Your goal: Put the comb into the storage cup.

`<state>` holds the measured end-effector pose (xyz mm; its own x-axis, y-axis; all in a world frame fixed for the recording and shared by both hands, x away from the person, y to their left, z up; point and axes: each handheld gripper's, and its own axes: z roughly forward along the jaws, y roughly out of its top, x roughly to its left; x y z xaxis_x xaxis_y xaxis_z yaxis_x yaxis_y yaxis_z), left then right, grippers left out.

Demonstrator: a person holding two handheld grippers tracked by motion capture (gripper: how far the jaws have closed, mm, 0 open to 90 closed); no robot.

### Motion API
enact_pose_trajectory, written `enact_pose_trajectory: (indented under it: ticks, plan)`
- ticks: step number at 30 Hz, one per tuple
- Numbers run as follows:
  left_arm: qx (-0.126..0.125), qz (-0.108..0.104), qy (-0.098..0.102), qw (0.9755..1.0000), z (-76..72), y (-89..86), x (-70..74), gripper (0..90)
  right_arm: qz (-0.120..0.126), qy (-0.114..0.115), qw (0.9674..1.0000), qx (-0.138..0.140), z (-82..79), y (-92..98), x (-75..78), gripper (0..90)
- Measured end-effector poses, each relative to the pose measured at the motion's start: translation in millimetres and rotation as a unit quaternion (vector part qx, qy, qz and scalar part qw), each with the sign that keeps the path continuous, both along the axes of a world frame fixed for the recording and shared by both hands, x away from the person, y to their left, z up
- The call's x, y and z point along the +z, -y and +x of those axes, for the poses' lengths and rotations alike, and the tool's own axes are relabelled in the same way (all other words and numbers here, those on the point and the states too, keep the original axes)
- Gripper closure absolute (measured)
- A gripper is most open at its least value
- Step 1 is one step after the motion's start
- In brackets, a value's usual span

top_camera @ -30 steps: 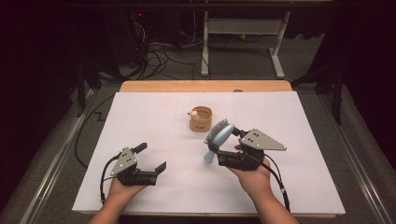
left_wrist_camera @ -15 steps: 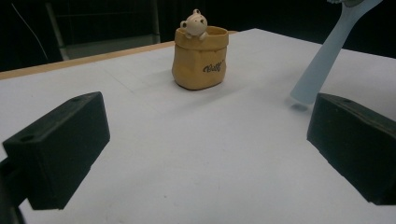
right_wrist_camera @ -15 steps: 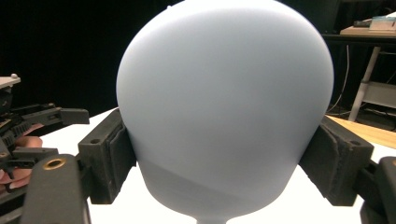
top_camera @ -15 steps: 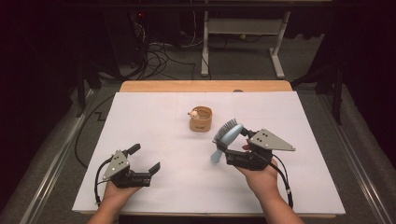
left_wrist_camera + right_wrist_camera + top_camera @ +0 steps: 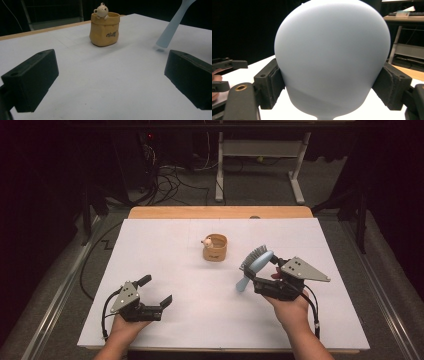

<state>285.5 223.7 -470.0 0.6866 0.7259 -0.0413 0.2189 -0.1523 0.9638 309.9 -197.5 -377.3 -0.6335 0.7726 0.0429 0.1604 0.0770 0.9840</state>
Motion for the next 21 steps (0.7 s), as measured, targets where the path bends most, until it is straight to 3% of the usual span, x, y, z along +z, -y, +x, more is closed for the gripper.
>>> enact_pose_trajectory:
  ticks: [12, 21]
  plan:
    - [0.010, -0.002, -0.003, 0.9999, 0.3, -1.7, 0.4, 0.0, -0.001, 0.005, 0.9998, -0.019, 3.2, 12.8, 3.1, 20.7]
    - [0.005, 0.013, 0.004, 0.9999, -0.9, -0.6, 1.3, 0.0, -0.002, 0.009, 0.9997, -0.021, 7.2, 8.8, 8.5, 20.7]
